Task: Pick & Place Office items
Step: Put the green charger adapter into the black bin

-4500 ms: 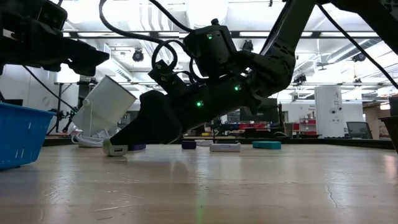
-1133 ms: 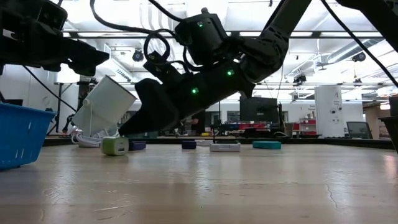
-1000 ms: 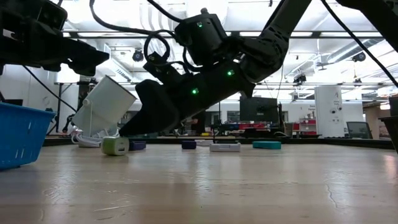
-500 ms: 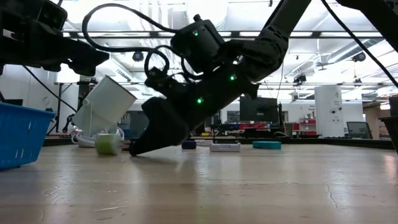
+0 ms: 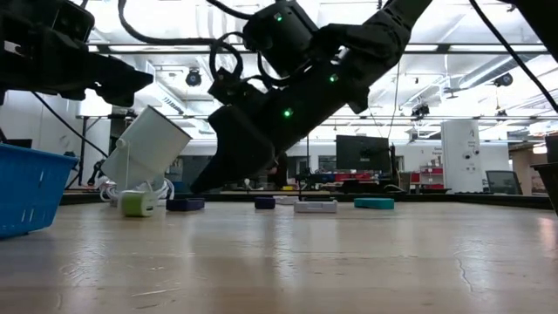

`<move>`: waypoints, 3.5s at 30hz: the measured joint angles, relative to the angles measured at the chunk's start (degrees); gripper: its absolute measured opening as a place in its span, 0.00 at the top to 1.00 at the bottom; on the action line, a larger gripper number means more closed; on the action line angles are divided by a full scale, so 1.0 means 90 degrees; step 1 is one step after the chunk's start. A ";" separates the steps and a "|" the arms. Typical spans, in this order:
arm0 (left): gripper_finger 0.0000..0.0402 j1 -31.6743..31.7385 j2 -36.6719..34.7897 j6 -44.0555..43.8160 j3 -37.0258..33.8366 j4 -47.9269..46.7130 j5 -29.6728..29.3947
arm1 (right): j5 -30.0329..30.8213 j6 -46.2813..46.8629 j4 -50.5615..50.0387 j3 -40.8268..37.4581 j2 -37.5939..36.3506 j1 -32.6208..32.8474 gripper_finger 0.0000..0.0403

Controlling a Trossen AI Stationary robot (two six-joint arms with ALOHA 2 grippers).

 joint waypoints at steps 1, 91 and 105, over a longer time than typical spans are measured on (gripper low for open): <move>0.41 -0.0001 0.0002 0.0000 -0.0002 -0.0002 0.0002 | 0.0008 -0.0037 0.0020 0.0000 0.0000 0.0000 0.93; 0.41 0.0005 -0.0005 -0.1440 0.0661 -0.2527 -0.0475 | -0.0014 -0.1101 0.4650 -0.5697 -0.4573 -0.0420 0.93; 0.41 0.0008 0.0077 -0.1719 0.0738 -0.3305 -0.0280 | -0.0014 -0.1101 0.4650 -0.5697 -0.4571 -0.0420 0.93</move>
